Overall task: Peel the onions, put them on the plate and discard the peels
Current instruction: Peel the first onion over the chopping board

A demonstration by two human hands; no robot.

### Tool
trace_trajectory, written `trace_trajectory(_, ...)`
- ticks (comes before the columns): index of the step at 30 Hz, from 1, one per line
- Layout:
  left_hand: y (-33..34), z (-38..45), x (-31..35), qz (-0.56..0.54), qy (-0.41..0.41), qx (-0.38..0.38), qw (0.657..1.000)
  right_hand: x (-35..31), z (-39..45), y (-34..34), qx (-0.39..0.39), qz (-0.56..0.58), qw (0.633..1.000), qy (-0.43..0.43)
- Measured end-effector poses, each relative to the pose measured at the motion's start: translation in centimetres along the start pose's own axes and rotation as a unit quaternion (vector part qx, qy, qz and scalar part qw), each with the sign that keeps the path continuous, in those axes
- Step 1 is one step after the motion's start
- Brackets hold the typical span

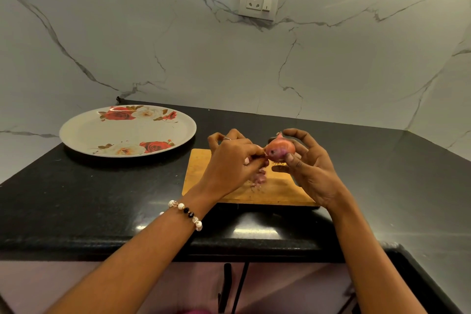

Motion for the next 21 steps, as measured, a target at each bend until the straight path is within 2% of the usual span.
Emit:
trace_trajectory(2,-0.09,0.01,0.08,0.006,-0.003,0.012,1.000,-0.16,-0.05,0.00,0.017,-0.004,1.000,-0.004)
trace_trajectory(6,-0.42,0.06,-0.02,0.002,-0.035,0.037,0.999,-0.60,-0.21,-0.14,0.034,0.083,0.996,-0.020)
trace_trajectory(10,-0.03,-0.15,-0.26,0.031,-0.012,0.002,0.999,-0.88,-0.36,-0.15,0.047,0.143,0.988,-0.022)
trace_trajectory(13,0.13,-0.26,-0.57,0.036,-0.007,-0.012,0.999,-0.76,-0.43,-0.07,0.026,0.134,0.991,-0.008)
trace_trajectory(18,-0.37,0.12,-0.05,0.030,0.002,0.026,0.999,-0.62,-0.40,0.05,-0.017,0.098,0.995,-0.002)
trace_trajectory(21,-0.22,0.31,0.01,0.003,0.001,0.032,0.999,-0.68,-0.40,0.18,-0.018,0.074,0.997,0.000)
Point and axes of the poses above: each hand's wrist, its own z-axis towards the middle knuckle, its own y-axis out of the palm, x = y × z, the point moved 1 cm from there along z, towards the middle knuckle, and after that the axes turned 15 degrees about y, right-handed, at the moved point
